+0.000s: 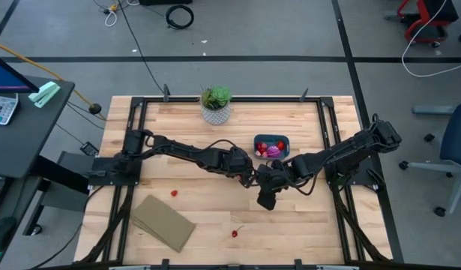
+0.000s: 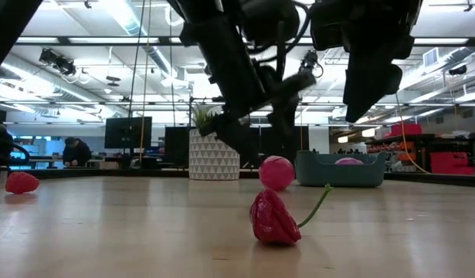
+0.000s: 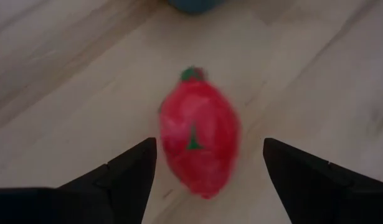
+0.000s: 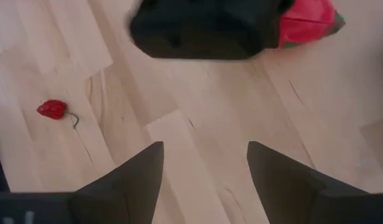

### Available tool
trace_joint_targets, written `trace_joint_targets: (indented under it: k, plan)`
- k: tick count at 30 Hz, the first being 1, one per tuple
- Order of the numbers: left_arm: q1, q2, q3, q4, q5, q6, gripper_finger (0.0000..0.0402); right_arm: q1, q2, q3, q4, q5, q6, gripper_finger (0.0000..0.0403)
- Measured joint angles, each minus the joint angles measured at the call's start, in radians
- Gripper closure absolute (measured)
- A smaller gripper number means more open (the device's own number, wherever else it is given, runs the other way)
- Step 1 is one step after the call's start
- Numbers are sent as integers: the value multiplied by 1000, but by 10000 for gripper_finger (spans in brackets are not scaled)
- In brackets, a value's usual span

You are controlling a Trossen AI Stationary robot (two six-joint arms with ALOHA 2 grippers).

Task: Pick and placing Produce into tupperware
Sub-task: Put the red dragon fruit into the blue bin

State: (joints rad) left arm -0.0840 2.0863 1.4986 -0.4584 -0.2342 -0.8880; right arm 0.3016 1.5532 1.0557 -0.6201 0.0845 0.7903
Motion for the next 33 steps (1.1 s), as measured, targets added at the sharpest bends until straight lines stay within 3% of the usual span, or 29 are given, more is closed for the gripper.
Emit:
trace_joint_targets:
  k: [6,19,29,33]
  plan:
    - [2,77,0,56,-7,-43,99,0,0,0,-8,2,-4,162]
    - [14,97,2,101,-32,7,103,0,0,0,-12,20,-9,162]
    - [14,90,-1,115,-33,-45,179,0,0,0,-16,45,-8,163]
    - [14,90,-1,142,-30,-45,190,0,0,0,-24,47,-6,163]
